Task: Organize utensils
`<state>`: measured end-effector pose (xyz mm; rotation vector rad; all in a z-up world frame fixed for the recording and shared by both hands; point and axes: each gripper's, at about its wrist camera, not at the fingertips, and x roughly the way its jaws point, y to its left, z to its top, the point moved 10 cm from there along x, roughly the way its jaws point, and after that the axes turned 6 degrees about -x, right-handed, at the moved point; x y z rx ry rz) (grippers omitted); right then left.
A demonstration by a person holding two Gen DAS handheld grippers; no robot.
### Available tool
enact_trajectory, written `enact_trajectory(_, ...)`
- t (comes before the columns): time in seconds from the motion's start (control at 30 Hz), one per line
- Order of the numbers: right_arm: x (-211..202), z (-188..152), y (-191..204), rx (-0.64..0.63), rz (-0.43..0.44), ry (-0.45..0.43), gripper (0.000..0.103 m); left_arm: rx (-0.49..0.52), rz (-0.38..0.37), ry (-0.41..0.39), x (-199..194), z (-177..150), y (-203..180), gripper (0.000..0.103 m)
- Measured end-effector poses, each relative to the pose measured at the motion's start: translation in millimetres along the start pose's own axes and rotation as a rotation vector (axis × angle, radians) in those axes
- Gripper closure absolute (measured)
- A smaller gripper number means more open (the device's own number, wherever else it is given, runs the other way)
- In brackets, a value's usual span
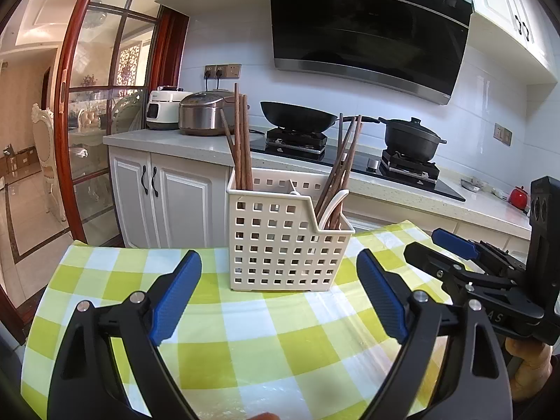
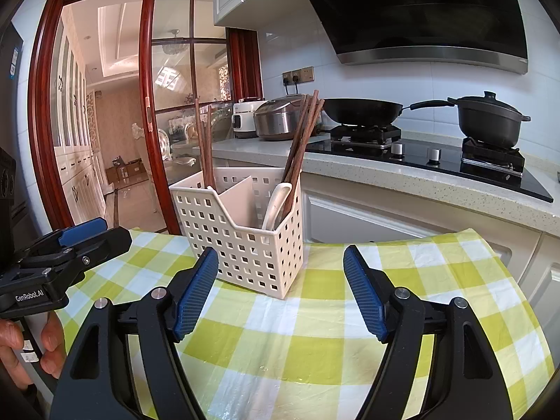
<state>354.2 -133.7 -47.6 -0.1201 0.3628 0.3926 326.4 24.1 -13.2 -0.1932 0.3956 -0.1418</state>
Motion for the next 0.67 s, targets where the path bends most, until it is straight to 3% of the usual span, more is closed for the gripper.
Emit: enact_trajectory(0.67,0.5,-0.2,-0.3,-0.001,0.0,0.002,0.033,0.011,0.008,-0.001,-0.4,-1.6,-1.4,0.015)
